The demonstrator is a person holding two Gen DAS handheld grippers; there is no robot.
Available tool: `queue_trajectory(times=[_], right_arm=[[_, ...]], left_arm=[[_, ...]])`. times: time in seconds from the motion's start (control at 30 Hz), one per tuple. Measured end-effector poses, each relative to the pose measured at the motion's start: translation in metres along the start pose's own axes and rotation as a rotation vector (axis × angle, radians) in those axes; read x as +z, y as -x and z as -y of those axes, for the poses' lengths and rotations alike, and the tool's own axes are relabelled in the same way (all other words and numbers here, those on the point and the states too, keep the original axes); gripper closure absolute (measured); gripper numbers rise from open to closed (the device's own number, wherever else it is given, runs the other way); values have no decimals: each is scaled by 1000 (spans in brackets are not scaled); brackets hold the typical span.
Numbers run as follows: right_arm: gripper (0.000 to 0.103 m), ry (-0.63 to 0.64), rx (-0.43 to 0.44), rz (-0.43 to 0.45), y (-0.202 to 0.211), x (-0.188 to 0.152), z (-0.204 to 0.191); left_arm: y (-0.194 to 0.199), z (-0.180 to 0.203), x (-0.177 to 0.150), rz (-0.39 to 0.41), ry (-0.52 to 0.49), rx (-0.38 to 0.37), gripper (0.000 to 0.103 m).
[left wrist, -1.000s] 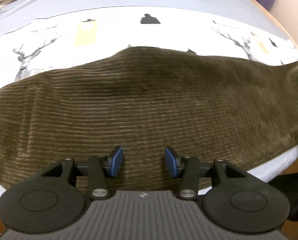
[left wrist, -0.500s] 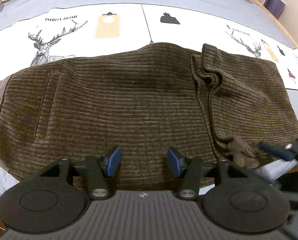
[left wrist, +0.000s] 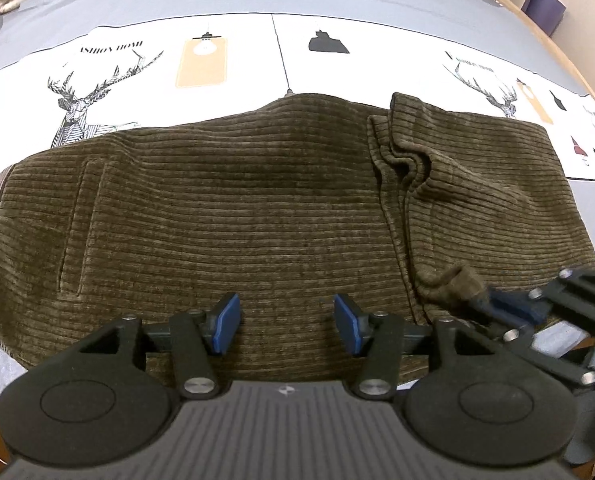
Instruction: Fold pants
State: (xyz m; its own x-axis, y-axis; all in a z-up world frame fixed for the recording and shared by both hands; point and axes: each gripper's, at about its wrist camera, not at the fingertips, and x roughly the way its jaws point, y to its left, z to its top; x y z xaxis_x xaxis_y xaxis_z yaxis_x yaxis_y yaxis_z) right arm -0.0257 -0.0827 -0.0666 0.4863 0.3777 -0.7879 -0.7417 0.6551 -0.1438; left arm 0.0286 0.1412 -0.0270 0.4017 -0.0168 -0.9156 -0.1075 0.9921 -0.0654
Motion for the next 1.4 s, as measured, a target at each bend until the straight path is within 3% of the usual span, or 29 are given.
queue_trajectory(times=[0.17,0.27,0.33,0.47,0.5,0.63,0.67,0.7,0.8,0.87,0.93,1.0,1.03,1.13,1.23,1.4], right_arm=[[94,33,59,183,51,0,5],[93,136,105,66,38,-20,-6],[90,208,61,23,26,-30,-19],[51,199,11,70,24,-24,-24],[49,197,7,69,22,-23,-25],[54,254,-14,37,10,-20,-31],[69,272,-5,26,7,-20,-33],[76,281,2,25,9,-21,-33],[85,249,-13,88,29,-13,-26],[86,152,-11,188,55,-6,-9],[86,55,9,275,77,-6,6],[86,4,35,297,83,-12,15],[86,-1,45,283,80,-14,16],[86,2,52,271,73,-19,14],[86,-2,60,314,80,-20,20],[86,-67,61,370,96,-24,36]], left_arm=[[0,-6,1,2,18,5,45],[0,-5,2,-2,25,3,45],[-1,-4,4,-2,28,2,45],[7,-1,10,0,73,-32,45],[10,-1,15,-15,92,-59,45],[34,8,50,-34,53,-171,45],[39,12,60,-27,14,-183,45],[44,17,68,-16,-28,-198,45],[40,25,89,11,-86,-276,40],[20,20,94,16,-12,-353,30],[-11,10,96,-21,141,-414,30],[-36,-4,102,-91,335,-477,28],[-42,-6,107,-89,383,-496,23],[-59,-6,119,-108,376,-429,22],[-81,-7,123,-182,416,-428,22],[-103,13,125,-220,349,-418,24]])
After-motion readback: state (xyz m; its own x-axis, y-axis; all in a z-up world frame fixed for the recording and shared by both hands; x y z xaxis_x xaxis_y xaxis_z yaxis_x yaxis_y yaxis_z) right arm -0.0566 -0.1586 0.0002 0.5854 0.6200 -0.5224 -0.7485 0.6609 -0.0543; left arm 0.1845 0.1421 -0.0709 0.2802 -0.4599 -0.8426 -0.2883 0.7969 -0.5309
